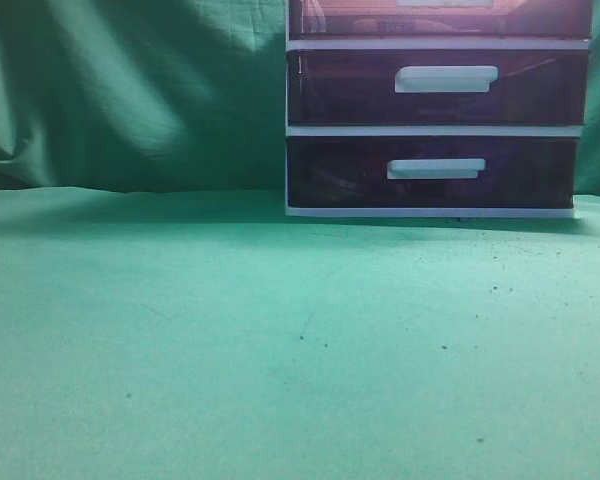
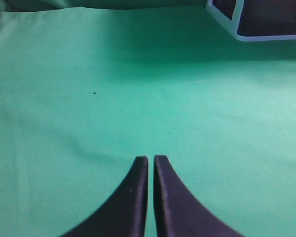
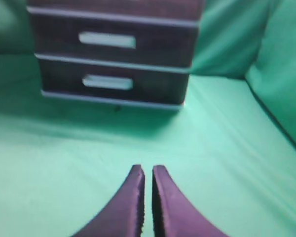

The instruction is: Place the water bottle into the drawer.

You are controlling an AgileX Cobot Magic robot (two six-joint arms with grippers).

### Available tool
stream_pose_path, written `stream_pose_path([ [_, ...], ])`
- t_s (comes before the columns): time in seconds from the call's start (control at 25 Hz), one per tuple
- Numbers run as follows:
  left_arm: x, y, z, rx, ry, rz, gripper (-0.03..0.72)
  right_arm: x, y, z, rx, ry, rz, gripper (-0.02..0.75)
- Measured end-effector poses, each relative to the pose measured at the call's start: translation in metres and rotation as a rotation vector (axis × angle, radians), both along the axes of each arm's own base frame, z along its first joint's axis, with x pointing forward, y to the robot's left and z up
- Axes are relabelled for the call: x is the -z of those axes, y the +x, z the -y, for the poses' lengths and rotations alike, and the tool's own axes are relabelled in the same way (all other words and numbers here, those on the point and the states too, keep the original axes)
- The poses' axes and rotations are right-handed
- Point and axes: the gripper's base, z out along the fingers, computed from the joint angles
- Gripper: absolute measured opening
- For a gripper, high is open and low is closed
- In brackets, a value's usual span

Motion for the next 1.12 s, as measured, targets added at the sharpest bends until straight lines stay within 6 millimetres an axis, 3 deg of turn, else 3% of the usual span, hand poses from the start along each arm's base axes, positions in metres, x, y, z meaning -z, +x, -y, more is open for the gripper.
stream_pose_path([
  [0.4, 0.0, 0.0, 0.0, 0.0, 0.0, 0.0, 0.0, 0.05, 0.003, 0.006, 0.069, 0.038, -0.109, 0.048],
  [1.12, 0.0, 0.0, 0.0, 0.0, 0.0, 0.0, 0.0, 0.05, 0.003, 0.006, 0.033, -0.018, -0.097, 0.048],
])
